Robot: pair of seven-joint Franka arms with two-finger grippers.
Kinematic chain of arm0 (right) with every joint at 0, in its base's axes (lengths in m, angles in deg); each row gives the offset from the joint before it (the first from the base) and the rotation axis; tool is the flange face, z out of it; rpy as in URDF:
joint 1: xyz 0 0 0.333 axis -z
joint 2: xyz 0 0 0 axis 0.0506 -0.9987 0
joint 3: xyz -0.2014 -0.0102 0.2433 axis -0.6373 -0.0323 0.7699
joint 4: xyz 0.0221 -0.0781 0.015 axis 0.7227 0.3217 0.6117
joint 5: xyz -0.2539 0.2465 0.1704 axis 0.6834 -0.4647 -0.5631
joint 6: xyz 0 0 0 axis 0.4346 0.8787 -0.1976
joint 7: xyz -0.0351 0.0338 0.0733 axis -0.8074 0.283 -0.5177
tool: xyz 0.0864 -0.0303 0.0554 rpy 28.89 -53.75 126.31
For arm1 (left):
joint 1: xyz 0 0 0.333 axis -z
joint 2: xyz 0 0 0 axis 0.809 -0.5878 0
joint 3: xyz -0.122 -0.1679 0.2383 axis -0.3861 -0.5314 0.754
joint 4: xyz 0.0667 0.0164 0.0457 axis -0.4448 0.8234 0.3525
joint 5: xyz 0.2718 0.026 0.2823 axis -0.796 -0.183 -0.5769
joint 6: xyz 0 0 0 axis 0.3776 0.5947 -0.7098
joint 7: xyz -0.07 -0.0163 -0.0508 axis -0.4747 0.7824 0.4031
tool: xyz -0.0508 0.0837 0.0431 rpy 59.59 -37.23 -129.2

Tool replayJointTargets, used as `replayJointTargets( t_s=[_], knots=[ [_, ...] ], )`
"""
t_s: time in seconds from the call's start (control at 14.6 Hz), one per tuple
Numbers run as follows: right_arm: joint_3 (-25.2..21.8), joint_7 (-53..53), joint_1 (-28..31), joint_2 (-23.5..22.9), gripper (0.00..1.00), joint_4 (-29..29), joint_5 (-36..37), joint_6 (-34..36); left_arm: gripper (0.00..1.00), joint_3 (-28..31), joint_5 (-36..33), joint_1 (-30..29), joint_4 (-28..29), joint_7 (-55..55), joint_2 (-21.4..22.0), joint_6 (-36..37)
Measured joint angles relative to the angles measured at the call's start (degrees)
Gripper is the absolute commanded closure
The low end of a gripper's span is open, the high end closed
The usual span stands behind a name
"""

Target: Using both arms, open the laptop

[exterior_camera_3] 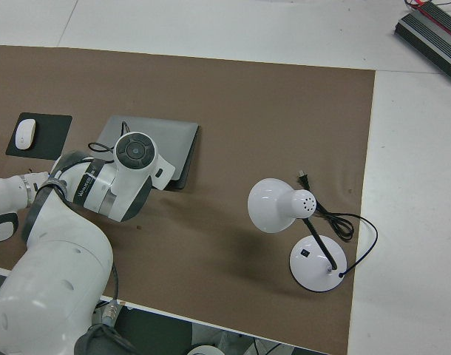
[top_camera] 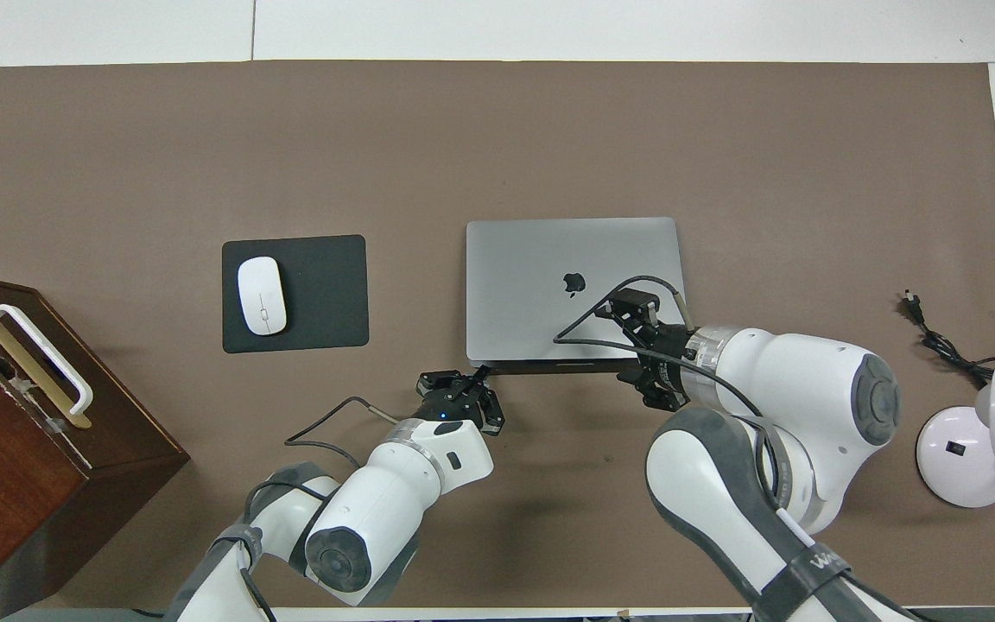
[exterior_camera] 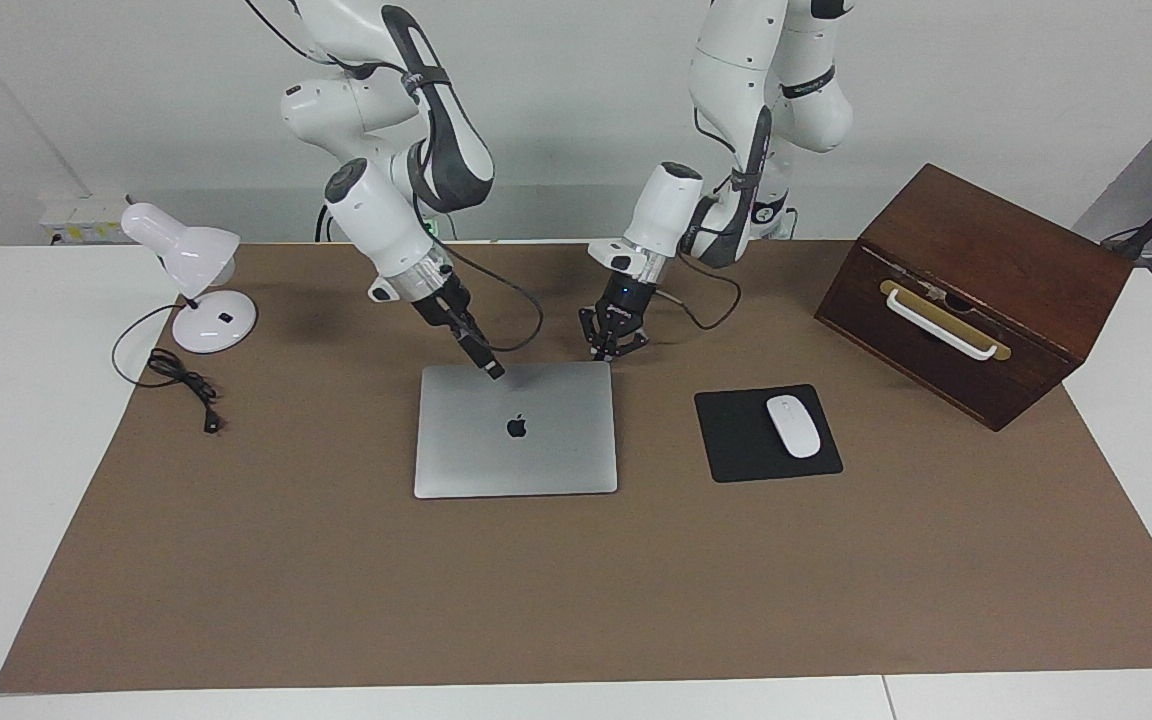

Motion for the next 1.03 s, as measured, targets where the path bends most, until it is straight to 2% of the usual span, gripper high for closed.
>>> replayJointTargets(
  t_s=[1.03],
  knots=[
    [0.0, -0.3, -0.4, -0.7, 0.00, 0.3, -0.1, 2.9, 1.00, 0.1, 0.0, 0.0, -0.7, 0.0, -0.4, 0.0]
  ],
)
